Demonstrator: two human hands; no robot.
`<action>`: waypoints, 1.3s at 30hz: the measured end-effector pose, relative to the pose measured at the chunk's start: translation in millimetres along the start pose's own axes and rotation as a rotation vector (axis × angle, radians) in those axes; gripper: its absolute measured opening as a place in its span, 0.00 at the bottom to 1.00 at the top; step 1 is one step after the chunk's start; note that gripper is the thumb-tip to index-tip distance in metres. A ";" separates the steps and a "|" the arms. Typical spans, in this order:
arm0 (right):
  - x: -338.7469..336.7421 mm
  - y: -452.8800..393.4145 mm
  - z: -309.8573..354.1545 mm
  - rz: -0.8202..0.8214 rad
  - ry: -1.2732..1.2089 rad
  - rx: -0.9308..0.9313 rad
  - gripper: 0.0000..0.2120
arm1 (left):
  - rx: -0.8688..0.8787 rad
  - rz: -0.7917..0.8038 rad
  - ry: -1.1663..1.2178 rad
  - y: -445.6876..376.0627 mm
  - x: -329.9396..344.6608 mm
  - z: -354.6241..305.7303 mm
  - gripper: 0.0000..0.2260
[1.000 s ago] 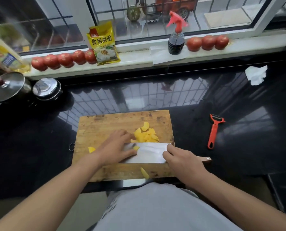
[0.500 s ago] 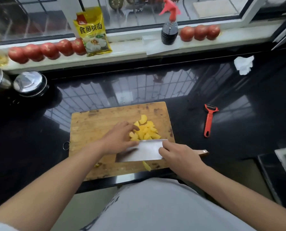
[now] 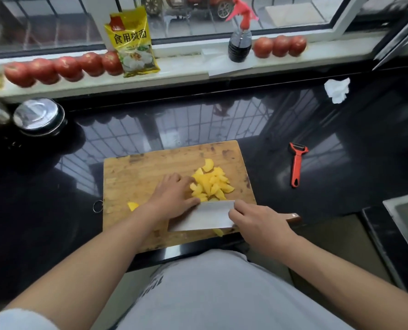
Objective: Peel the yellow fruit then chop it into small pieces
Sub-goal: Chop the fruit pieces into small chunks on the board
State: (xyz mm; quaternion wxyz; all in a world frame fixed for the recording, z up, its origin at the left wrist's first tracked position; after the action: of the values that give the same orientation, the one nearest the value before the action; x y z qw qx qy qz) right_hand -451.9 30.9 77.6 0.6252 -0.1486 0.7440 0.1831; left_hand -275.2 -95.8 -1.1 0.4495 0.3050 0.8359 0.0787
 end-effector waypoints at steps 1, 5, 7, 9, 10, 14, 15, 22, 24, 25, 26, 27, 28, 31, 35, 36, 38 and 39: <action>-2.5 -2.1 1.7 -0.006 0.000 0.005 0.16 | -0.020 -0.048 -0.016 -0.9 -2.9 0.2 0.28; -2.6 -7.1 5.1 0.031 -0.054 0.023 0.14 | -0.067 -0.307 0.101 1.3 -24.3 -1.0 0.20; 4.2 -3.2 4.1 0.097 -0.112 0.040 0.12 | -0.099 -0.413 0.287 13.7 -41.1 8.2 0.16; 11.1 7.7 -1.8 0.160 -0.243 0.082 0.10 | -0.156 -0.504 0.437 34.8 -58.5 22.6 0.14; 15.5 14.2 -1.9 0.183 -0.323 0.091 0.09 | -0.202 -0.552 0.497 50.5 -65.6 37.1 0.13; 29.6 32.5 10.4 0.249 -0.455 0.066 0.04 | -0.377 -0.692 0.595 119.8 -77.7 100.7 0.11; 34.2 34.2 11.6 0.269 -0.449 0.065 0.05 | -0.428 -0.703 0.610 132.3 -73.0 115.6 0.10; 52.2 17.5 -25.0 0.275 -0.388 0.121 0.06 | -0.667 -0.576 0.921 167.4 -7.5 165.5 0.09; 52.1 6.8 -40.8 0.263 -0.365 0.159 0.05 | -0.650 -0.539 0.904 162.0 2.7 162.4 0.11; 50.6 2.3 -45.2 0.259 -0.364 0.174 0.05 | -0.616 -0.526 0.848 157.9 3.7 158.6 0.13; 49.4 -1.5 -46.1 0.255 -0.372 0.182 0.04 | -0.558 -0.521 0.760 152.9 1.8 153.8 0.16; 47.2 -4.7 -43.7 0.250 -0.389 0.183 0.04 | -0.492 -0.512 0.634 147.5 -4.1 147.2 0.19; 45.1 -7.3 -39.0 0.246 -0.415 0.185 0.04 | -0.408 -0.498 0.484 141.0 -12.8 138.0 0.22; 39.5 -14.0 -19.0 0.211 -0.506 0.220 0.04 | -0.092 -0.331 0.014 113.5 -42.8 109.0 0.28; 40.3 -24.4 0.6 0.181 -0.608 0.343 0.07 | 0.122 0.085 -0.352 85.2 -54.5 100.3 0.29; 40.0 -25.9 3.4 0.171 -0.627 0.376 0.08 | 0.170 0.154 -0.425 81.0 -53.9 97.6 0.27; 37.4 -27.1 6.5 0.157 -0.649 0.433 0.09 | 0.235 0.228 -0.517 74.8 -50.9 92.0 0.22; 35.7 -27.1 6.6 0.150 -0.654 0.457 0.11 | 0.237 0.224 -0.518 71.1 -50.6 90.0 0.19</action>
State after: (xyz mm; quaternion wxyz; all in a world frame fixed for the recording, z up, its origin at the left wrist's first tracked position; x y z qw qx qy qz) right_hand -440.1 10.1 39.0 0.8308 0.1150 0.5360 0.0960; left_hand -151.3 -81.1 10.9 0.5976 0.4555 0.6579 -0.0505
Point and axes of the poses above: each hand's wrist, its own y-axis away from the middle knuckle, its own x-axis out of the palm, z = x × y, the point moved 7 cm from there along -y, towards the middle knuckle, and after that the axes turned 15 degrees about y, right-handed, at the moved point
